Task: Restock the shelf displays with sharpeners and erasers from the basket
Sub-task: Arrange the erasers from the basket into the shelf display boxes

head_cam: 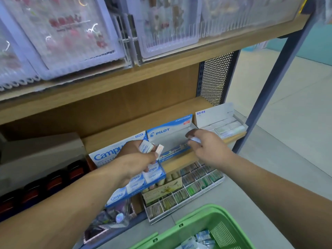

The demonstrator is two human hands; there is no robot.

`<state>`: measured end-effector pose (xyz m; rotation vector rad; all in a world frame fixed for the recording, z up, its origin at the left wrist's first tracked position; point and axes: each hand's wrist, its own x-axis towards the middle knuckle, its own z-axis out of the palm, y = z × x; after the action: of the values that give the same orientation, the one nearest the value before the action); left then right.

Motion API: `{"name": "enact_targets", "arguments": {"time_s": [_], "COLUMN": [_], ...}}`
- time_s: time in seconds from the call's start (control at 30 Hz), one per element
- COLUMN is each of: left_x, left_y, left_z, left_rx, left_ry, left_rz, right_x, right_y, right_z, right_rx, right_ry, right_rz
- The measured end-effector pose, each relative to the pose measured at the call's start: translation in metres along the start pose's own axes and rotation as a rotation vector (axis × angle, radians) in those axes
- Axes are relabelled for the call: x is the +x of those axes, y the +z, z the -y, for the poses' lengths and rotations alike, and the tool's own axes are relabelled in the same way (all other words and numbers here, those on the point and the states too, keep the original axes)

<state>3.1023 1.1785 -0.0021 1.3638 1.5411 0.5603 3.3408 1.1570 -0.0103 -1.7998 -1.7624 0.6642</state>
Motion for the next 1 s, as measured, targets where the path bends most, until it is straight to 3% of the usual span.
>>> {"name": "enact_targets", "arguments": {"time_s": [0.17,0.3,0.47,0.6,0.77,0.83,1.0], "left_x": [0.026,0.043,0.054,0.059,0.06,0.062,0.071], "left_y": [0.013,0.024,0.037,0.039,0.04,0.038,0.042], "left_z": [-0.015,-0.018,-0.014,-0.015,-0.013,-0.013,-0.021], "left_rx": [-0.044,0.049,0.074,0.073,0.066,0.052,0.083], "left_ry": [0.064,0.111,0.111,0.11,0.094,0.1,0.14], "left_rz": [-0.052,-0.051,-0.033,-0.049,-0.047,-0.012,0.087], "right_x": [0.033,0.041,0.052,0.05,0.049,0.05,0.052], "right_y": [0.016,0.026,0.029,0.033,0.031,0.029,-0.002], "right_z": [-0.025,-0.035,-0.047,-0.049,-0.05,-0.045,-0.039], "right_rx": [-0.182,-0.241,0.01,-0.008,0.182,0.314,0.624], "right_ry": [0.014,-0.115,-0.021,-0.063,0.033,0.028,0.134], "right_rz": [0.242,0.278,0.256,0.301,0.308,0.26,-0.132]}}
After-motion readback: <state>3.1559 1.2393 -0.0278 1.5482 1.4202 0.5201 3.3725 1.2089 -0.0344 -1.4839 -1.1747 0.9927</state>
